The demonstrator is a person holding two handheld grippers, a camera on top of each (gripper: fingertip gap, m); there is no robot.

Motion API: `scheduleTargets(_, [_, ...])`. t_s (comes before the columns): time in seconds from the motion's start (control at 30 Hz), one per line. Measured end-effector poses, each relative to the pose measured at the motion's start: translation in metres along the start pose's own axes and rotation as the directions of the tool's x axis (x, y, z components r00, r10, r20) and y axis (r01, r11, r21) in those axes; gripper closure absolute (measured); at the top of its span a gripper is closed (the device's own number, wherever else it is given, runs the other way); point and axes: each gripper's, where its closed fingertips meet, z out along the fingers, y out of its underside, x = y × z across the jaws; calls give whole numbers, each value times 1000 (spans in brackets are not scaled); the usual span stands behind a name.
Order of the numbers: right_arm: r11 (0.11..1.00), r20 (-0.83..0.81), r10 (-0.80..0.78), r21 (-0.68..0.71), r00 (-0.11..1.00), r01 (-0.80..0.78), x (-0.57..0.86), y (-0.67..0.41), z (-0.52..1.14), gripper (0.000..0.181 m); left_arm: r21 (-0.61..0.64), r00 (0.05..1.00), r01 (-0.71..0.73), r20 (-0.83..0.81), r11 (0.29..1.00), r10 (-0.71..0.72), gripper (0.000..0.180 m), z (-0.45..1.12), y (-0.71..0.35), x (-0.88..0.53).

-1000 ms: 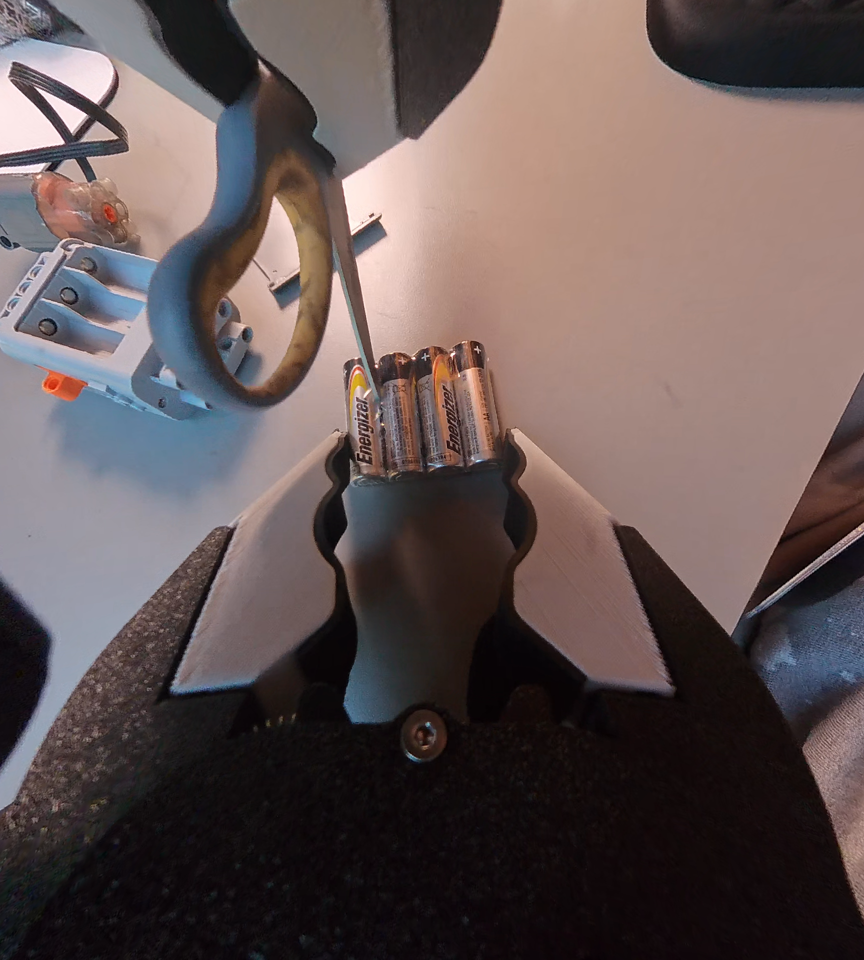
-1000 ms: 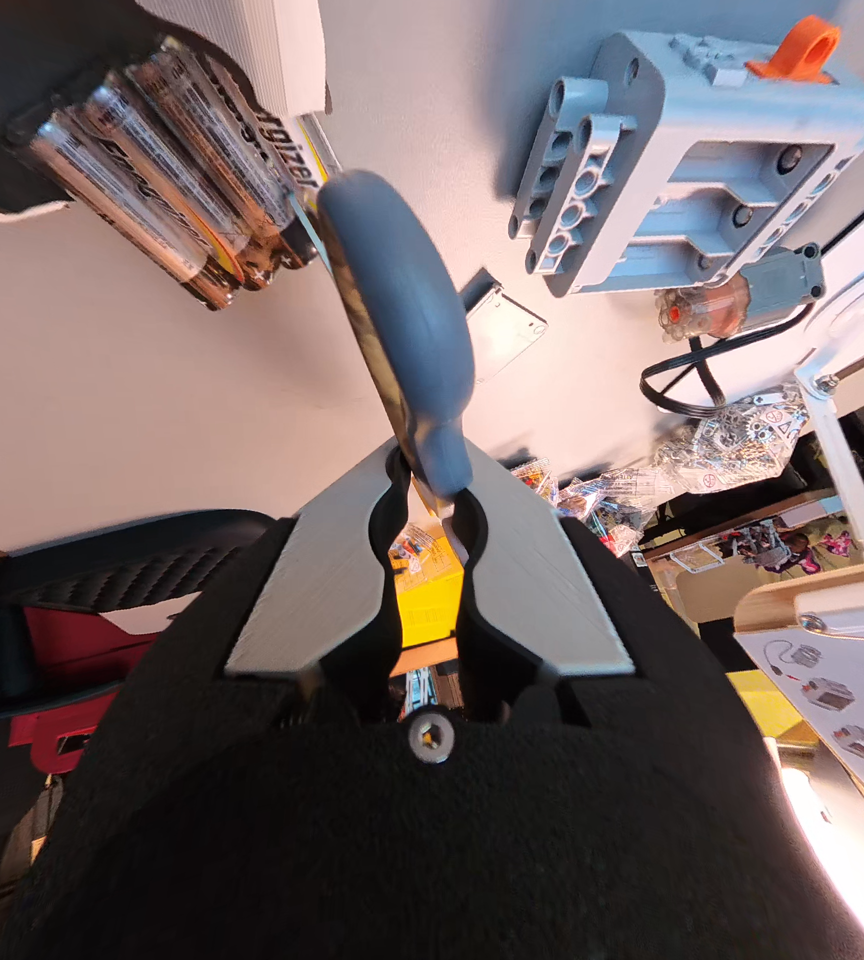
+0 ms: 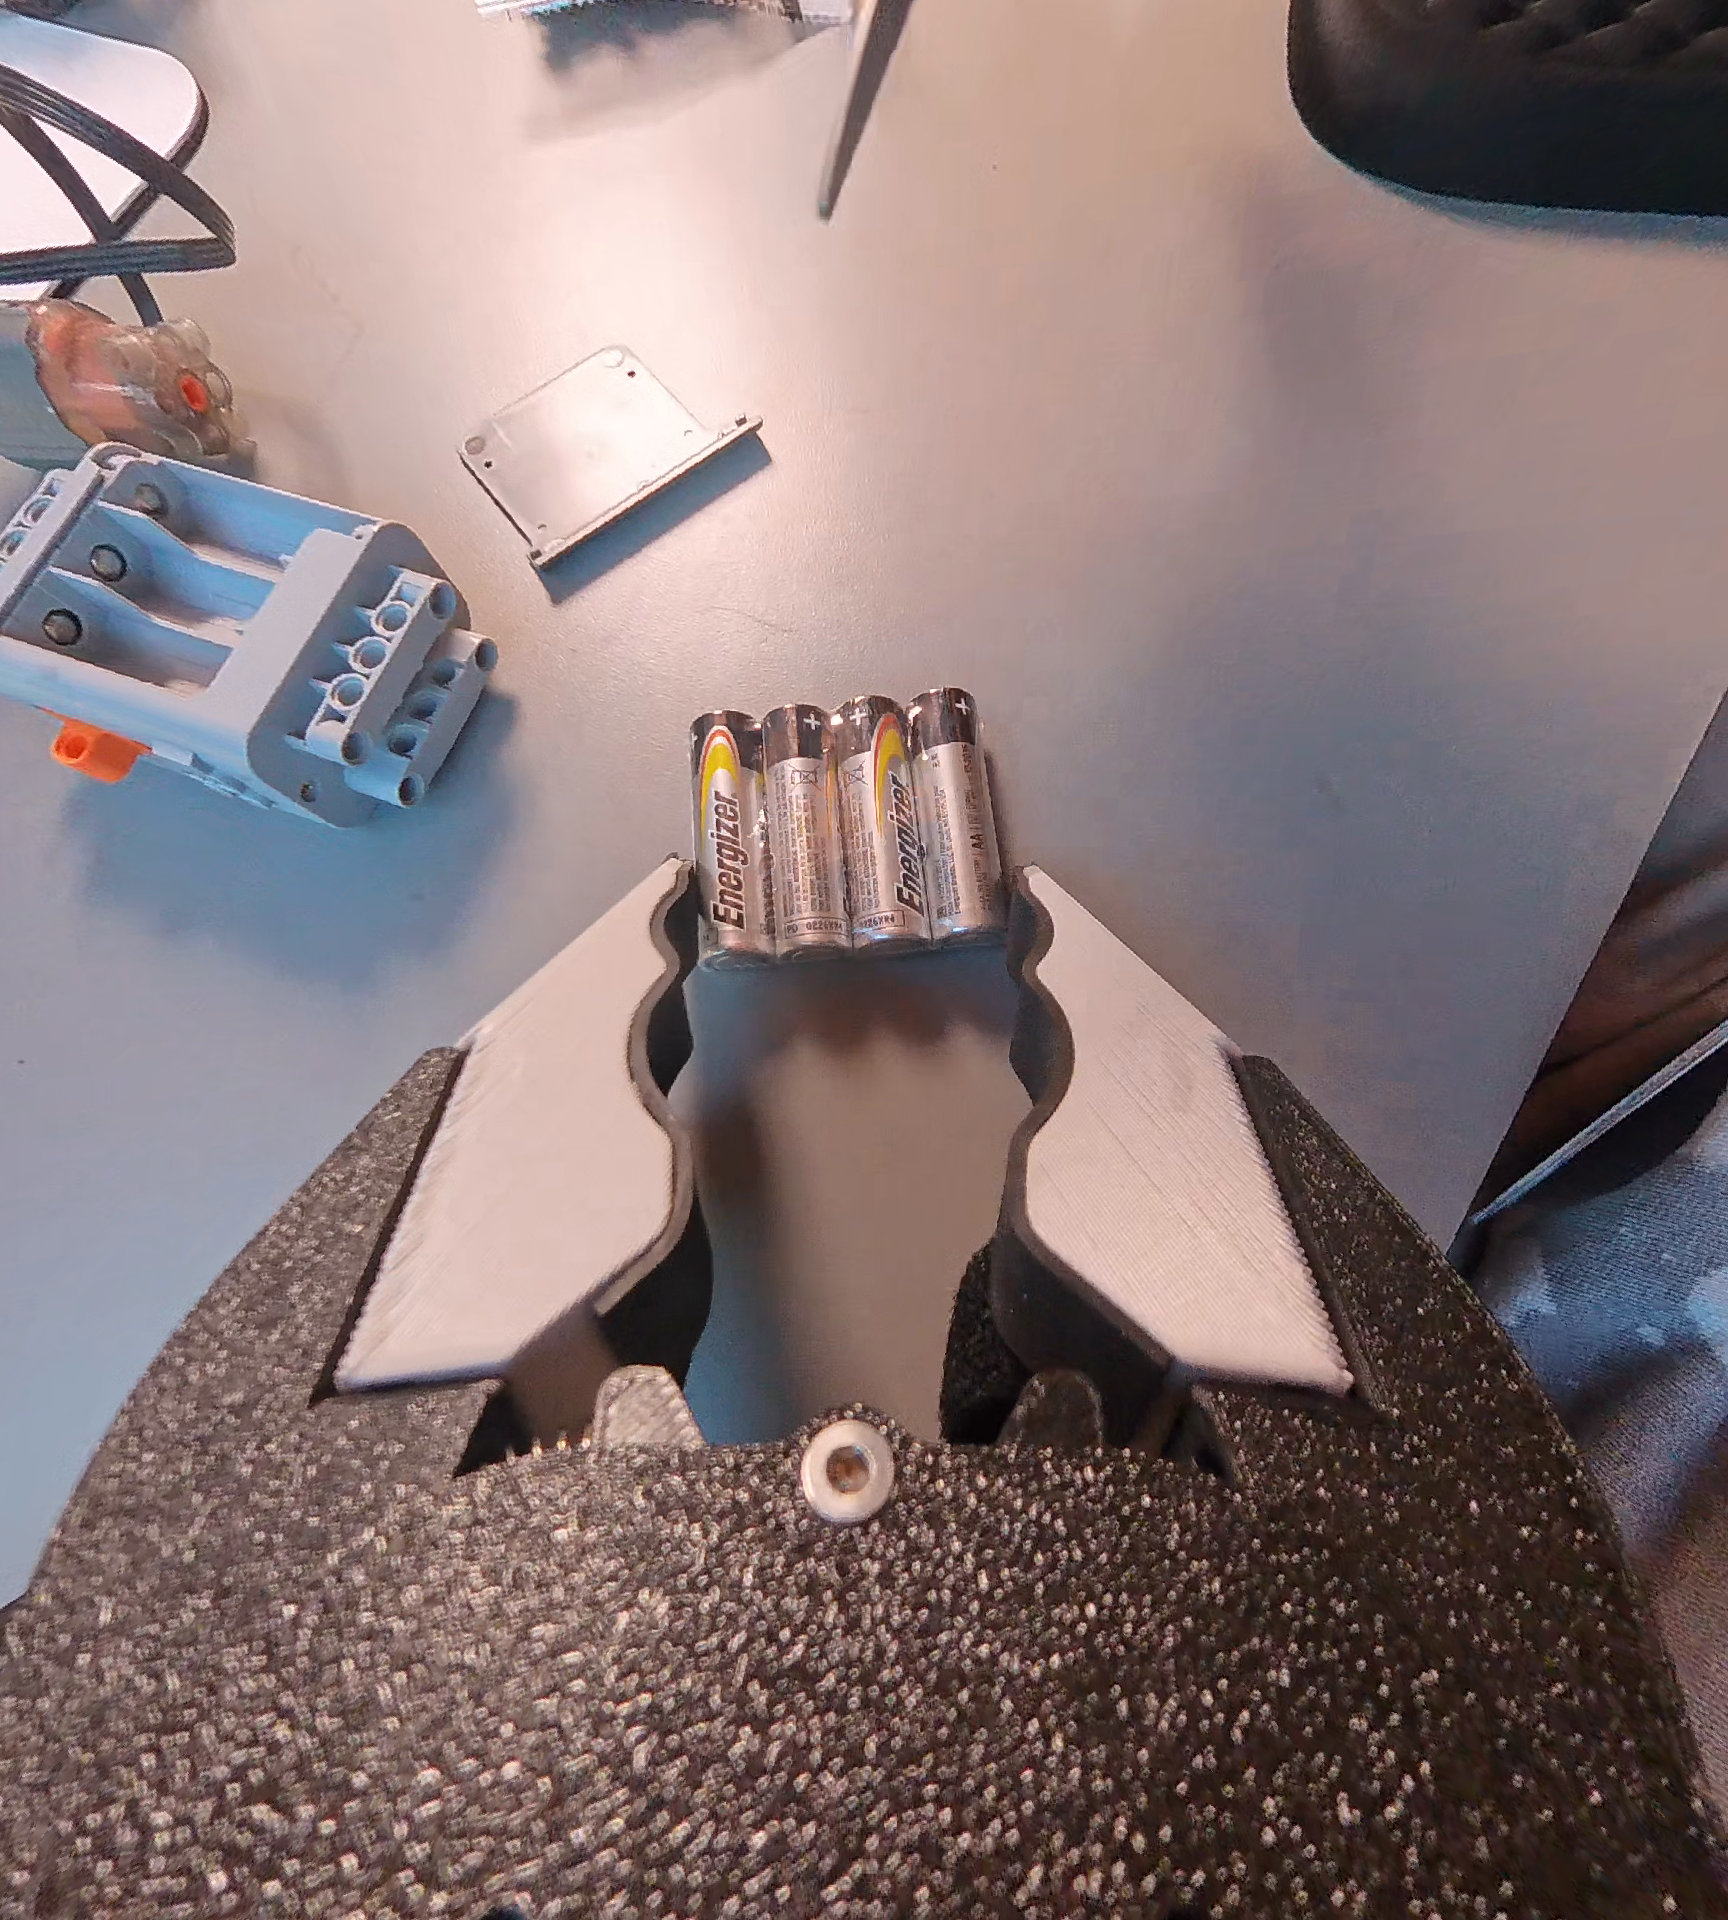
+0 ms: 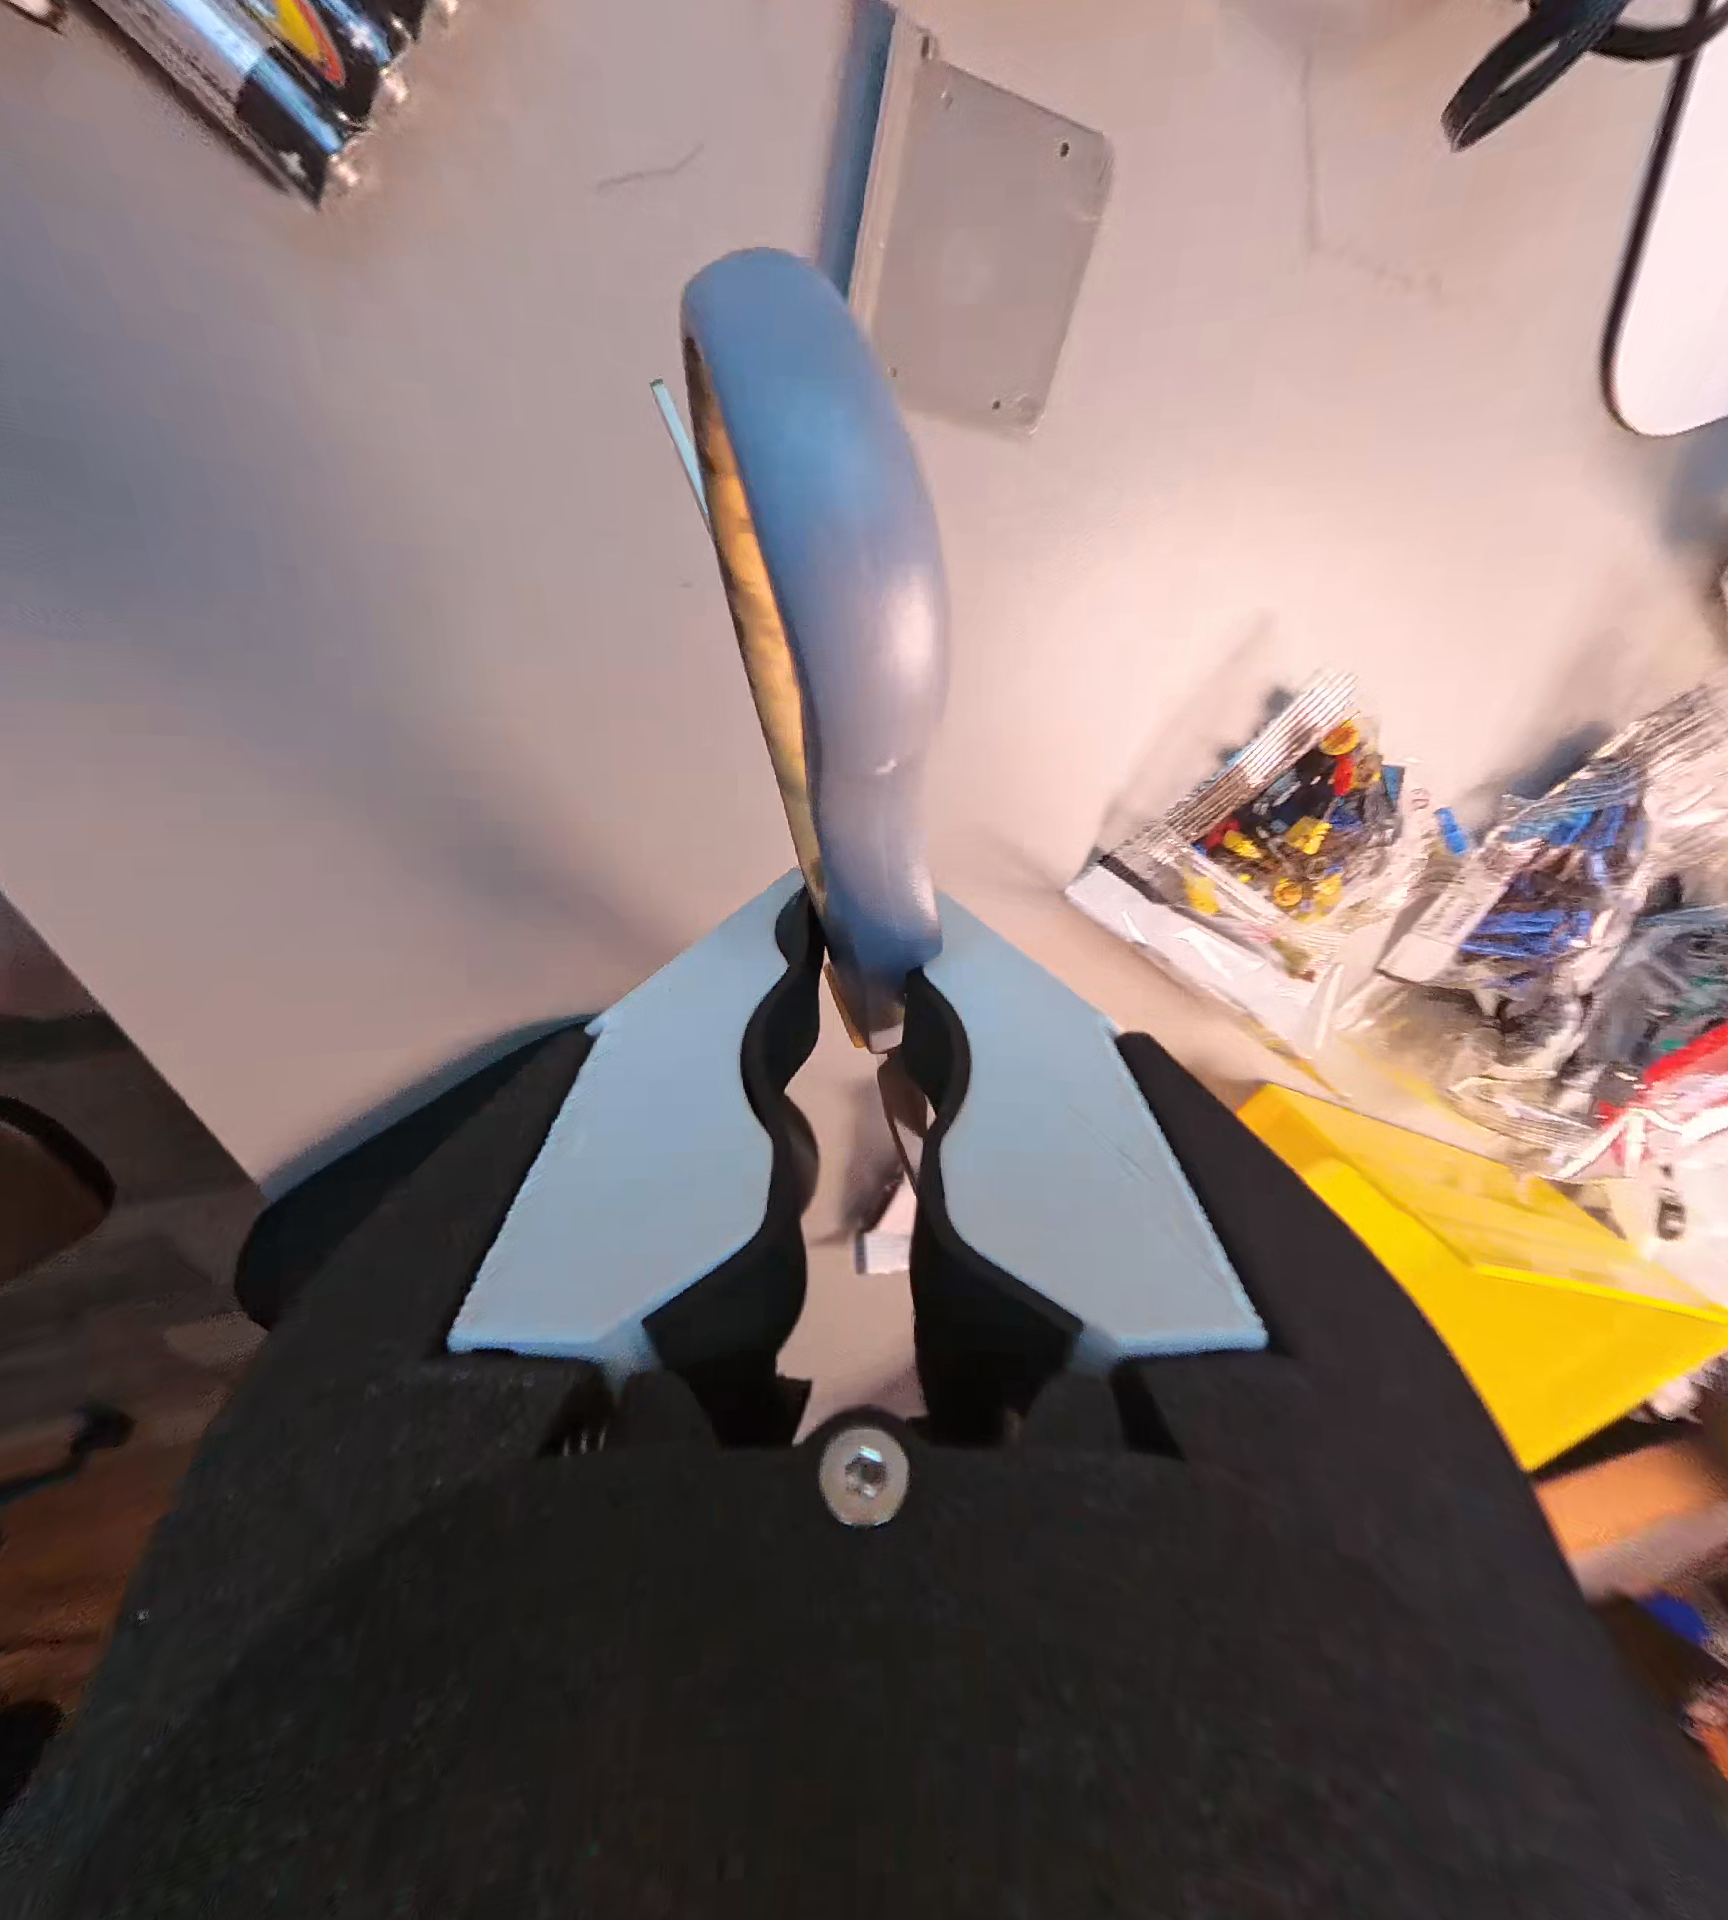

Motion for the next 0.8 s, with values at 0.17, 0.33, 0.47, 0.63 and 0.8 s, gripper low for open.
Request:
scheduleTargets(0.17, [998, 78, 2, 63, 997, -6, -19, 10, 15, 172, -16, 996, 45, -78, 999, -47, 115, -4, -2, 5])
scheduleTargets(0.33, [996, 127, -64, 64, 990, 56, -27, 5, 30, 171, -24, 994, 75, -73, 997, -76, 116, -14, -8, -7])
scheduleTargets(0.47, [993, 166, -115, 53, 979, 107, -30, -4, 37, 170, -52, 994, 69, -87, 996, -74, 116, -9, -8, -3])
scheduleTargets(0.63, [987, 179, -159, 60, 971, 151, -30, -14, 42, 171, -108, 998, 35, -55, 994, -42, 115, 3, 2, 0])
scheduleTargets(0.8, [983, 177, -173, 95, 969, 158, -29, -22, 40, 171, -85, 997, 45, -64, 995, -50, 121, 3, 1, 1])
